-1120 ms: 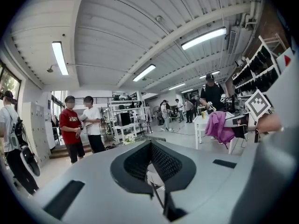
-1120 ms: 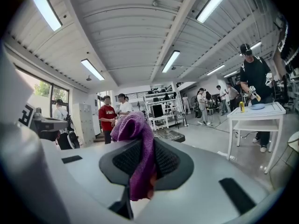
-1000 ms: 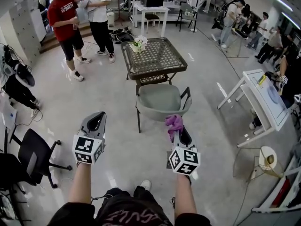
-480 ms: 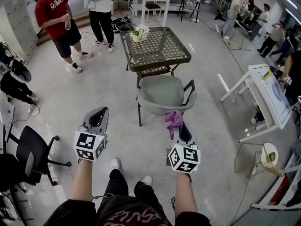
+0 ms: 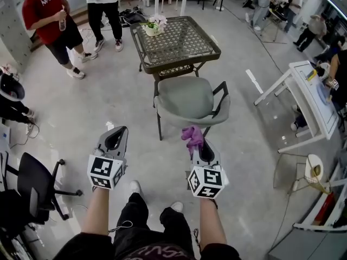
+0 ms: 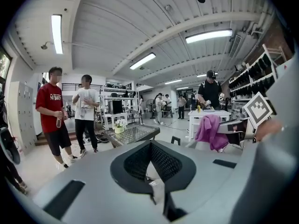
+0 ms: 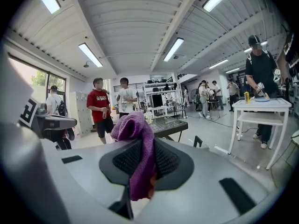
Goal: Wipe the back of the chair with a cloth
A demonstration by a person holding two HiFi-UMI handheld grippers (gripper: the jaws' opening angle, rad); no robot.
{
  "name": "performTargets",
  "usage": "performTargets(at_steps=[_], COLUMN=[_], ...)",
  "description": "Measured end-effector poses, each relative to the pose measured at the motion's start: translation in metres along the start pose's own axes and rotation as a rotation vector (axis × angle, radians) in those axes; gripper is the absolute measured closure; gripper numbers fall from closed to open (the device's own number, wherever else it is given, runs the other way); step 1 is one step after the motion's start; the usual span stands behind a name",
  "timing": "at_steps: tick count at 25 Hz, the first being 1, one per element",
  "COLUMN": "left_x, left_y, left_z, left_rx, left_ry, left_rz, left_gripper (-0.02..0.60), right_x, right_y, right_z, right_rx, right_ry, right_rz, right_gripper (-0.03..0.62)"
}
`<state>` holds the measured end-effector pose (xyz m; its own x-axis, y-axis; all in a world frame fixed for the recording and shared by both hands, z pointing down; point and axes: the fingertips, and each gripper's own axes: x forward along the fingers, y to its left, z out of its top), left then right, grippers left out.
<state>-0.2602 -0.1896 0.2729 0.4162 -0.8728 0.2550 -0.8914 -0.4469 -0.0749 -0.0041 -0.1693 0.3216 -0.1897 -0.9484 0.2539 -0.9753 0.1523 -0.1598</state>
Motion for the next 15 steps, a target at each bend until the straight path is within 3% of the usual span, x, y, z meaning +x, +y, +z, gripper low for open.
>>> performTargets(at_steps=[8,15], left_x=[0.051,0.075], left_y=[0.009,0.023], left_z=[-0.049,-0.067], left_rx=[-0.006,-0.006], left_ry=[0.041,0.018], left_rz=[-0.048,-0.124], left_gripper=[0.572,0.572], right_x=[0.048,0.071], right_y=[0.002,0.01], right_z=[-0.034,-0.054], right_rx=[-0.008,-0.015], right_ry=[0.019,0.01], right_rz=[-0.01,-0.053], right_gripper=[0.517,0.516])
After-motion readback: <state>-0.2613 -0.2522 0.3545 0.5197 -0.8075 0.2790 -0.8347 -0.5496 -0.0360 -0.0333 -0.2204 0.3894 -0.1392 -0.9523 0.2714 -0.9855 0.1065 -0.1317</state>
